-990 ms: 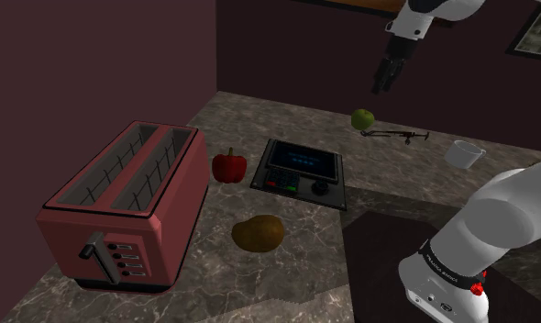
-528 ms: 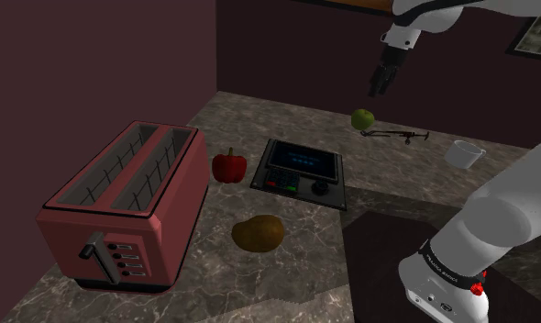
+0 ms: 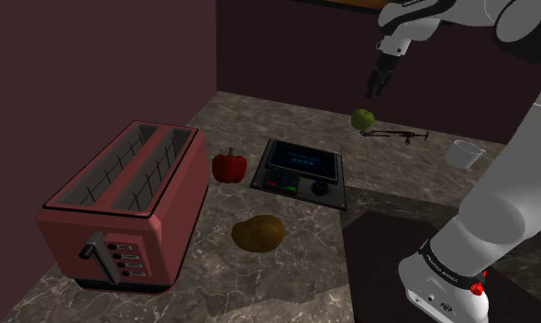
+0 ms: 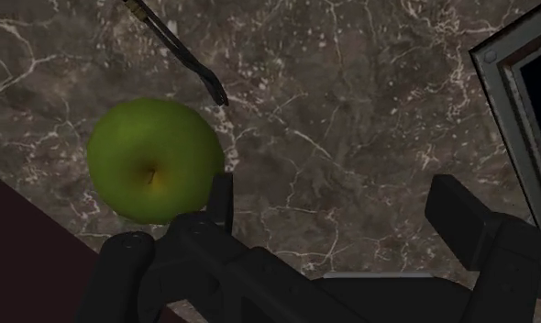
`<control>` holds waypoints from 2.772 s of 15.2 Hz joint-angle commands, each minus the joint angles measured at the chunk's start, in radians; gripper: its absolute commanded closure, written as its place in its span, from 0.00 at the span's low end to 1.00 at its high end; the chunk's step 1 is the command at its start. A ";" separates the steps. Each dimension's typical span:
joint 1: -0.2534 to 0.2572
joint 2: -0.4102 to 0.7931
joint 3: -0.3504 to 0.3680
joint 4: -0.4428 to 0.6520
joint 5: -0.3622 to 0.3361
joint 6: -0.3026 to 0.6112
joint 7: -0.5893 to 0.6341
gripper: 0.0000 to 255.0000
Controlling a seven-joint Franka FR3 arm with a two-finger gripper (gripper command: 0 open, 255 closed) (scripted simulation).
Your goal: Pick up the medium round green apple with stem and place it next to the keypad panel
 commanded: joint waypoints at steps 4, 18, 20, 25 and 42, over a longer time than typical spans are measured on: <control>-0.076 0.206 -0.014 0.205 0.070 -0.031 -0.083 0.00; -0.150 0.405 0.000 0.345 0.130 0.005 -0.135 0.00; -0.150 0.405 0.000 0.346 0.130 0.005 -0.135 0.00; -0.150 0.405 0.000 0.346 0.130 0.005 -0.135 1.00; -0.156 0.387 -0.006 0.426 0.120 -0.091 -0.125 1.00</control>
